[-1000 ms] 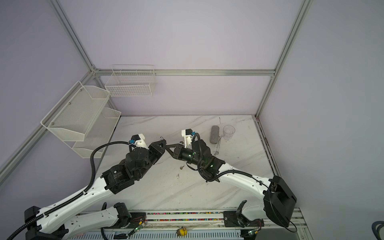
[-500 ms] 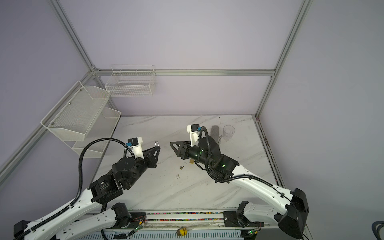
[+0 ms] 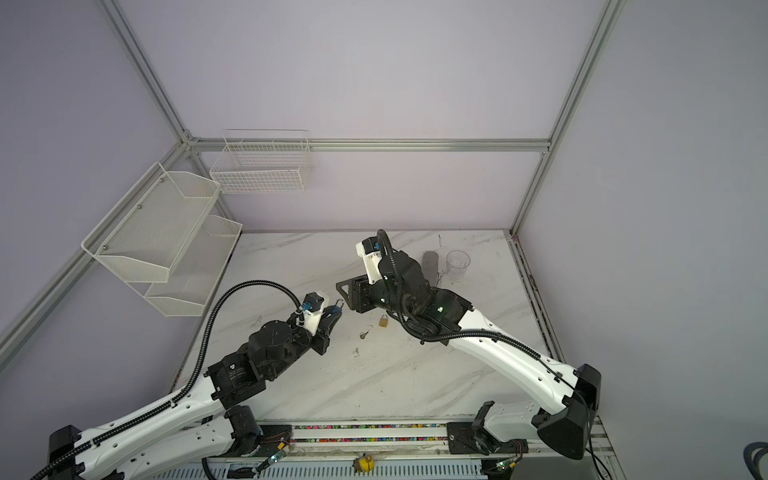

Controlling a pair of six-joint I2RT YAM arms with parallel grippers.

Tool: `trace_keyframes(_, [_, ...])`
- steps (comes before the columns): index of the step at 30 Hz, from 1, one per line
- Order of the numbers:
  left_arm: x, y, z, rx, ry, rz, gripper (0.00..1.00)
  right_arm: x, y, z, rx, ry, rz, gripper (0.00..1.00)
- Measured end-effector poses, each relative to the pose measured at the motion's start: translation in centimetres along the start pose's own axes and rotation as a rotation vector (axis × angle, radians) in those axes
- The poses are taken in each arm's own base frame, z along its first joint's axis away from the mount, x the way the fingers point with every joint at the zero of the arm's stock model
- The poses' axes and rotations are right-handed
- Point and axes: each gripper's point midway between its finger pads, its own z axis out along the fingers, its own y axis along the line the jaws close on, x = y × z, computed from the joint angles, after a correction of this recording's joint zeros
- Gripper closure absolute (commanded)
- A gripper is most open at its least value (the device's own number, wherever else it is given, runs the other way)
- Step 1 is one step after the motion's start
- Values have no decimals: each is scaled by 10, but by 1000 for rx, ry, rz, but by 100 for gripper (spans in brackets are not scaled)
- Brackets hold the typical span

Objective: Unlock with the key
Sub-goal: 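Open the right gripper off the key and draw it back from the padlock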

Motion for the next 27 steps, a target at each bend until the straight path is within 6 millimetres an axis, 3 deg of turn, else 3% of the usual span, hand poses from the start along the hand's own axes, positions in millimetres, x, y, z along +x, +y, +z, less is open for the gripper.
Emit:
trace_keyframes(11, [-12,-1,1,3,-53,29,100,28,-27,36,128,150,-66,45])
trace_keyframes(27, [-8,0,-1,2,-69,27,100,31,-45,35,229,185,-118,44])
